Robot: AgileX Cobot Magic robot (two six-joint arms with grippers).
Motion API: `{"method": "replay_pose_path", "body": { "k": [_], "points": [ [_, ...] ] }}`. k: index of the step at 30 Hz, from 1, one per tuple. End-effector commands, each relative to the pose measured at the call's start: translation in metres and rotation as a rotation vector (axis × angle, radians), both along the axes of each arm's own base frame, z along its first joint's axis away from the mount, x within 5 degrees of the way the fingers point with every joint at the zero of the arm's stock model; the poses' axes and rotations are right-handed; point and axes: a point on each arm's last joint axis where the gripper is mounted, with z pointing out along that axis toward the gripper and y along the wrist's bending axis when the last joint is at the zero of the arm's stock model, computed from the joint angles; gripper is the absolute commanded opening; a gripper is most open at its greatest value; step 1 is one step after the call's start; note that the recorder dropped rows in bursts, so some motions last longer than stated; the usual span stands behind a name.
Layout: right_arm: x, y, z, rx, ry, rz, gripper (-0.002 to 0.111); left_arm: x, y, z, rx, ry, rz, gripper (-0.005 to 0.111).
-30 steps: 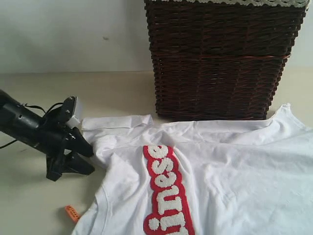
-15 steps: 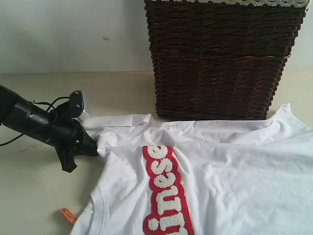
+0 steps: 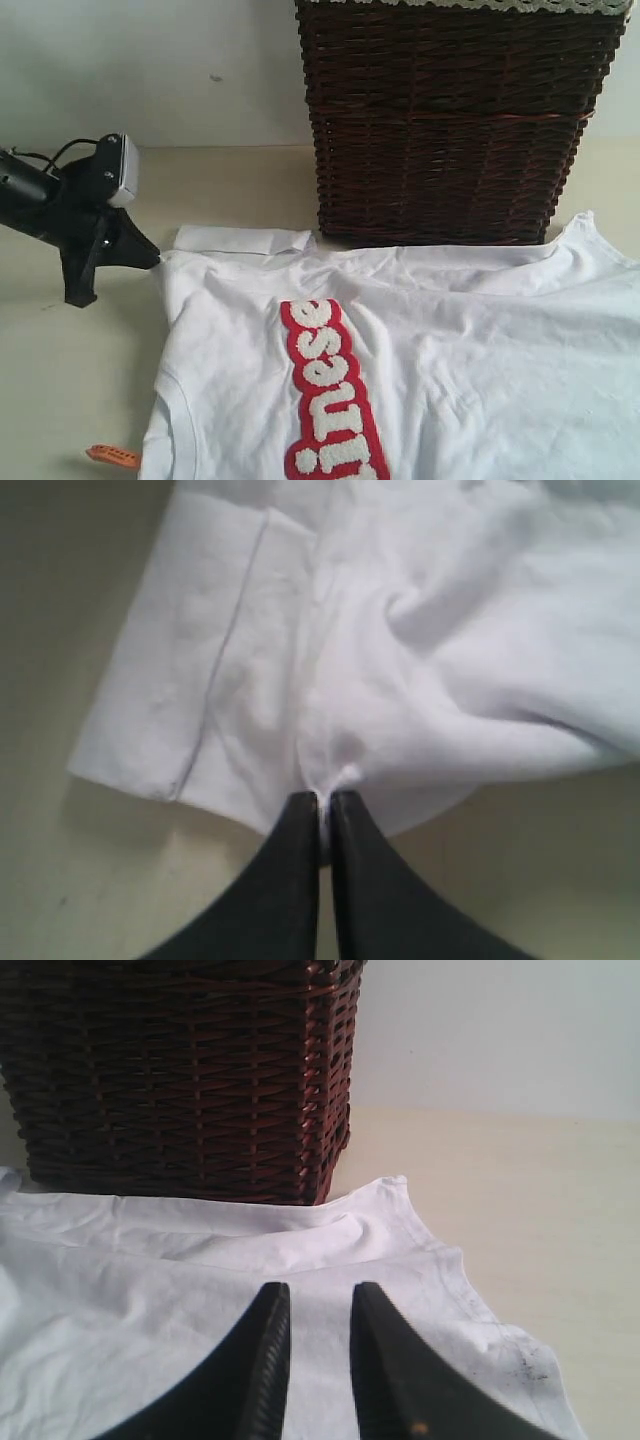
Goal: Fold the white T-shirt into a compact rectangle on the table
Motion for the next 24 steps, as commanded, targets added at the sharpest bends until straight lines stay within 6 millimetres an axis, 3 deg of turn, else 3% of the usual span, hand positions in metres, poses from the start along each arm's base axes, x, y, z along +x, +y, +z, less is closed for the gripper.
{"method": "replay_pose_path", "body": {
  "k": [1,9,16,24],
  "points": [
    [0.0,0.0,0.0,-0.002,-0.014,0.001,0.023,-0.011,0.003,0.003,0.052,0.054,-0.153,0.0],
    [0.0,0.0,0.0,-0.005,-0.014,0.0,0.023,-0.015,0.003,0.005,0.059,0.07,-0.187,0.0],
    [0.0,0.0,0.0,-0.005,-0.014,0.0,0.023,0.013,0.001,0.015,-0.061,-0.082,0.158,0.0],
    [0.0,0.0,0.0,-0.002,-0.014,0.001,0.023,0.015,0.0,0.008,-0.003,-0.102,0.145,0.0]
  ]
}}
